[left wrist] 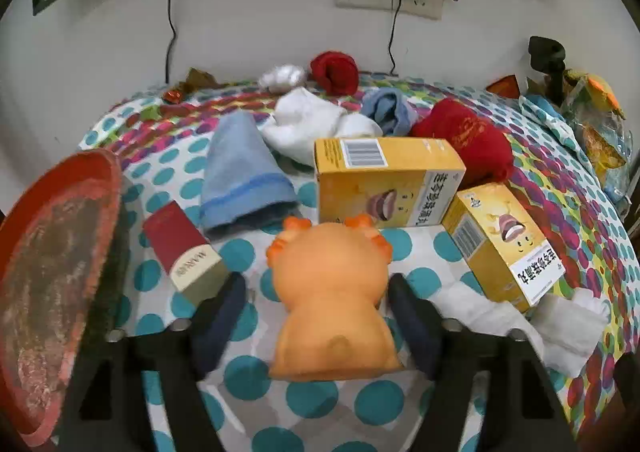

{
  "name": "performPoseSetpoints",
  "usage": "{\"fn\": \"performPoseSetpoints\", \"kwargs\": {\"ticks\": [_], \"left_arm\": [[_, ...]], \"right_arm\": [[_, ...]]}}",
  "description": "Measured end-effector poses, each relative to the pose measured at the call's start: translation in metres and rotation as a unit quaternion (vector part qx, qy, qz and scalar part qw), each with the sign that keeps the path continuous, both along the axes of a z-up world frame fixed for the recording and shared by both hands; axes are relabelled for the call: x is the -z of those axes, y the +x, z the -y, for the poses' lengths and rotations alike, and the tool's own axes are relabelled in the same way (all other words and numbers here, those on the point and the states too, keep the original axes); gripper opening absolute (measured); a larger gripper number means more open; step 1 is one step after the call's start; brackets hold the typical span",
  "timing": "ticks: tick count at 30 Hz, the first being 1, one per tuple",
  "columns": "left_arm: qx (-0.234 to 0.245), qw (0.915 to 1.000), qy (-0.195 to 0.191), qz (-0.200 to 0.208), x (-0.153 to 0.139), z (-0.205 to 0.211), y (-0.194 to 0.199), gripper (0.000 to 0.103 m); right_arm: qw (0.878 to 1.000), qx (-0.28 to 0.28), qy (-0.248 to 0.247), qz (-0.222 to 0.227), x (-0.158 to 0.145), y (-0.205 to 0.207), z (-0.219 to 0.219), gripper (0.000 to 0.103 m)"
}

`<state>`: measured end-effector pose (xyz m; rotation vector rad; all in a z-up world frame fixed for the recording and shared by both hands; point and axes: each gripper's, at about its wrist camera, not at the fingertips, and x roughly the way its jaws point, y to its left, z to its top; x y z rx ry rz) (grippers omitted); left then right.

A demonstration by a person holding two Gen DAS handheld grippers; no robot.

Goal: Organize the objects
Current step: 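Grasp the orange toy figure with the left gripper and carry it to the red tray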

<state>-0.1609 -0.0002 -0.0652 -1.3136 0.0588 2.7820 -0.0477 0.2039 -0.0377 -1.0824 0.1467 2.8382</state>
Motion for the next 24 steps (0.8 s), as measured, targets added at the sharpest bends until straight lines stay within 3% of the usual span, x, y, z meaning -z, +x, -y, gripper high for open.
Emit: {"fn": "performPoseSetpoints", "kwargs": {"ticks": [3, 5, 13, 24], "left_arm": [[0.002, 1.0000, 0.003, 0.002, 0.002, -0.002, -0.002, 0.070], [0.008, 0.9999, 0.006, 0.002, 0.003, -0.004, -0.002, 0.050], [0.012, 0.9997, -0.012, -0.017, -0.005, -0.010, 0.014, 0.046], [0.008, 0.9973, -0.027, -0.068, -0.045, 0.003, 0.032, 0.046]], "right_arm": [[1.000, -0.002, 0.003, 0.003, 0.003, 0.000, 0.001, 0.103], [1.000, -0.002, 0.004, 0.007, 0.005, -0.001, 0.002, 0.103], [1.000, -0.007, 0.008, 0.004, 0.003, 0.002, 0.006, 0.103], [1.000, -0.012, 0.013, -0.004, -0.001, 0.007, 0.011, 0.103]]}}
